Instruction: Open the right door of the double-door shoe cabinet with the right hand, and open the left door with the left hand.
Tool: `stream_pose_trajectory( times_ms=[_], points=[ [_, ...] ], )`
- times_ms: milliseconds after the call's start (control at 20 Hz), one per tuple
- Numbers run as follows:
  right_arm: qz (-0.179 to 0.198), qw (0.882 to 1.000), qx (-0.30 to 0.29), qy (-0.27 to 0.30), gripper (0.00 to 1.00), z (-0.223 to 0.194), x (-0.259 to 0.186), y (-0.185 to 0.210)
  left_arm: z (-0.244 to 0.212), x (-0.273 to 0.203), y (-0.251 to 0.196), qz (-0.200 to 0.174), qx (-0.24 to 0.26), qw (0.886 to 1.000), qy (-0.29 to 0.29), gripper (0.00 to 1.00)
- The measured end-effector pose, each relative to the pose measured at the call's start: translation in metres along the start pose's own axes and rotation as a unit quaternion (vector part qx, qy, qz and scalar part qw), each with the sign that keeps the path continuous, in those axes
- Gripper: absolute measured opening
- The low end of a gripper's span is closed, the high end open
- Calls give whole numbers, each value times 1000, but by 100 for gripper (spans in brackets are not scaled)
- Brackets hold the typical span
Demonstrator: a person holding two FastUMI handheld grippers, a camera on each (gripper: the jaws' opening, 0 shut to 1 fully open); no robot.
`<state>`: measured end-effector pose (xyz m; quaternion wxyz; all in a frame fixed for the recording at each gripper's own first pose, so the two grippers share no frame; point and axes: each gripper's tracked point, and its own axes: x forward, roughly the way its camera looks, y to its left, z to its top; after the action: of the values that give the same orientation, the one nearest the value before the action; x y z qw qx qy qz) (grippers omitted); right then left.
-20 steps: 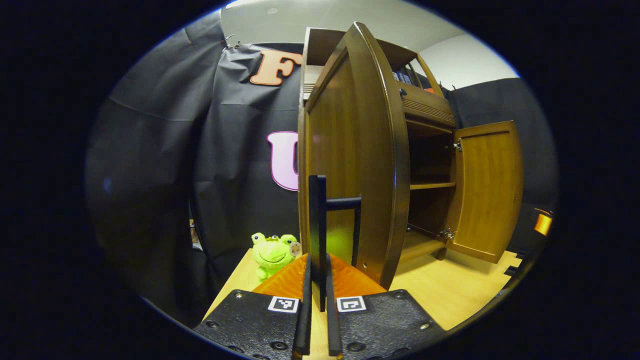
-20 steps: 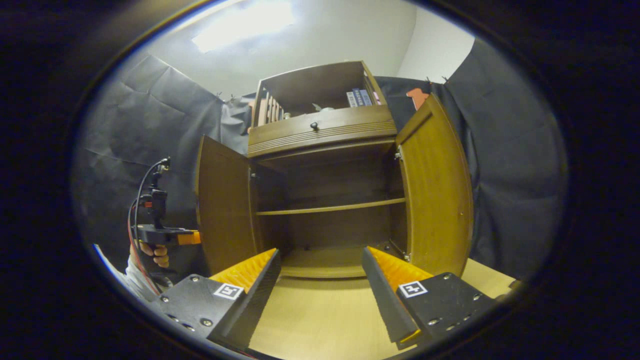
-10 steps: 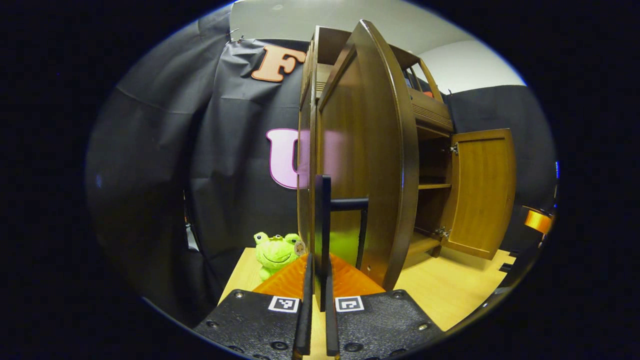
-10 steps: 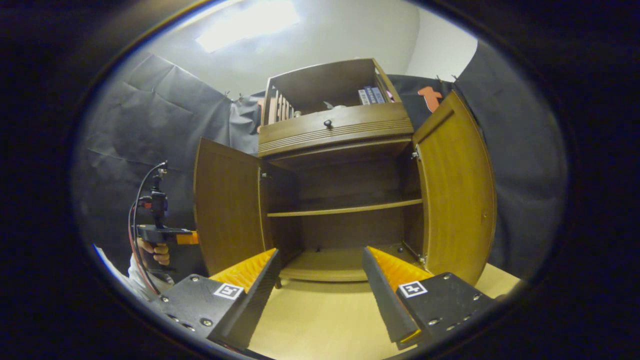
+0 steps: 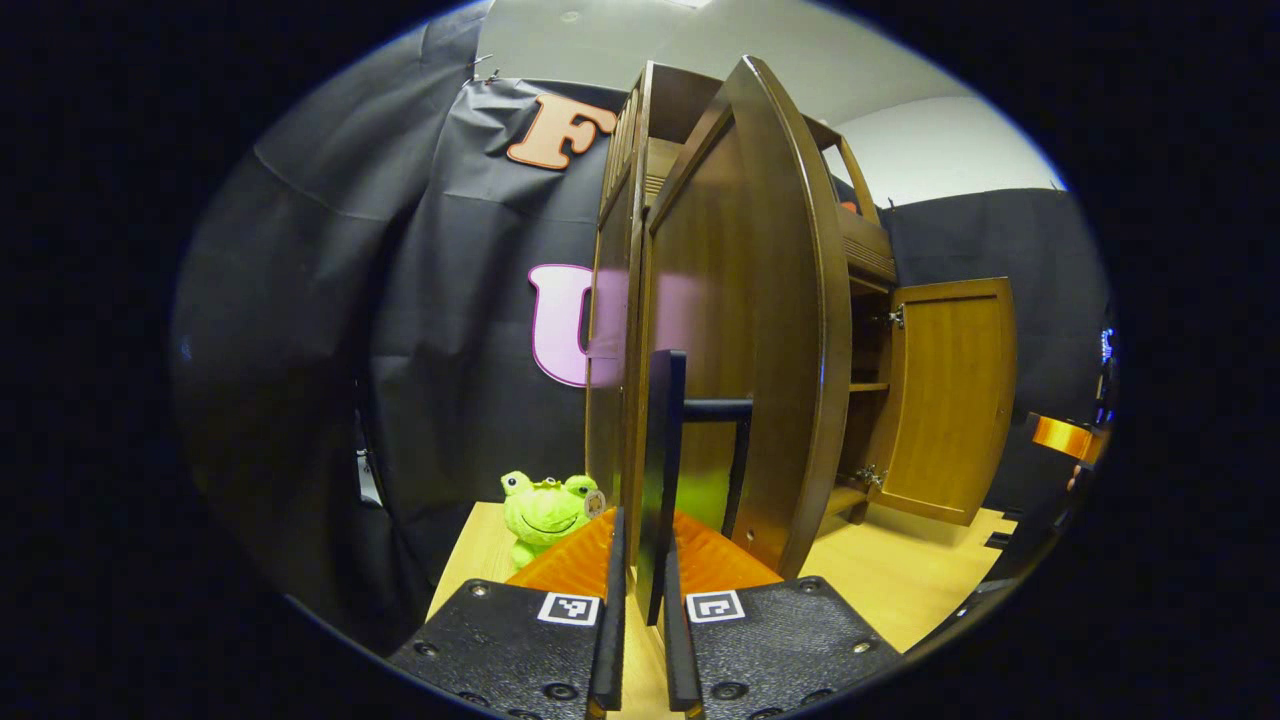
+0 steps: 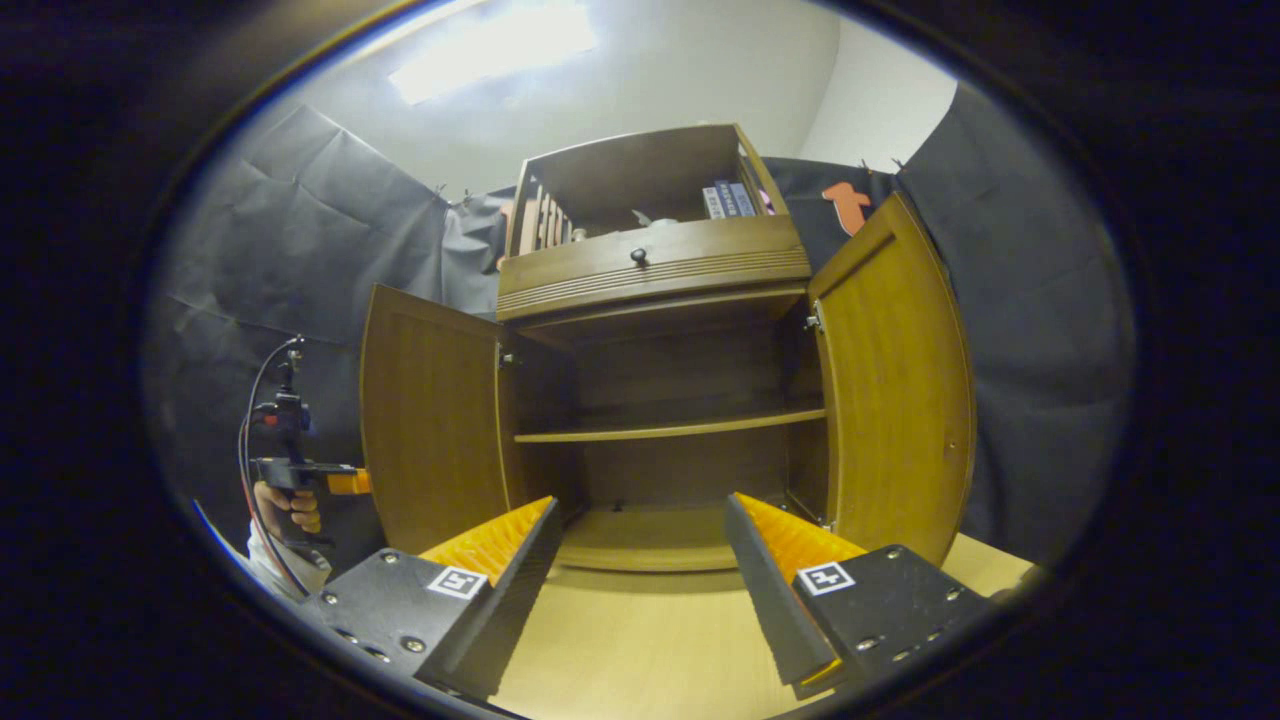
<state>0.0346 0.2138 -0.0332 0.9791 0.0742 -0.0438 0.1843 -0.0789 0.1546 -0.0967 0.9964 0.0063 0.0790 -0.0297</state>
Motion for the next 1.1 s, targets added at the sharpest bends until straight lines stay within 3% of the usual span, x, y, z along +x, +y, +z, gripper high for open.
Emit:
stream_pose_trajectory(
  times_ms=[200, 400, 550, 600, 650, 800, 850, 1050, 1100],
  points=[
    [-7, 1000, 2, 7, 97, -2, -1, -4, -3, -3, 1, 9, -7, 1000, -2, 17],
    [-15, 1000, 8, 7, 97, -3, 3, -16, -2, -7, -3, 23, -11, 1000, -8, 36],
    [-17, 1000, 10, 7, 97, -4, -2, -18, -2, -17, -1, 39, -19, 999, -6, 32],
    [-19, 1000, 10, 5, 96, -3, -2, -19, 2, -23, 1, 49, -27, 998, -16, 38],
    [-23, 1000, 11, 2, 96, 0, -4, -22, 9, -28, 0, 54, -30, 998, -29, 30],
    [-33, 999, 24, -10, 97, 6, -13, -30, 24, -47, -5, 81, -23, 994, -63, 47],
    [-35, 999, 26, -13, 97, 9, -16, -32, 29, -51, -8, 85, -23, 994, -70, 39],
    [-53, 998, 19, -31, 97, 24, -23, -47, 38, -64, -20, 125, -26, 990, -64, 50],
    [-57, 998, 16, -34, 97, 26, -25, -51, 43, -69, -25, 138, -26, 988, -64, 60]
  ],
)
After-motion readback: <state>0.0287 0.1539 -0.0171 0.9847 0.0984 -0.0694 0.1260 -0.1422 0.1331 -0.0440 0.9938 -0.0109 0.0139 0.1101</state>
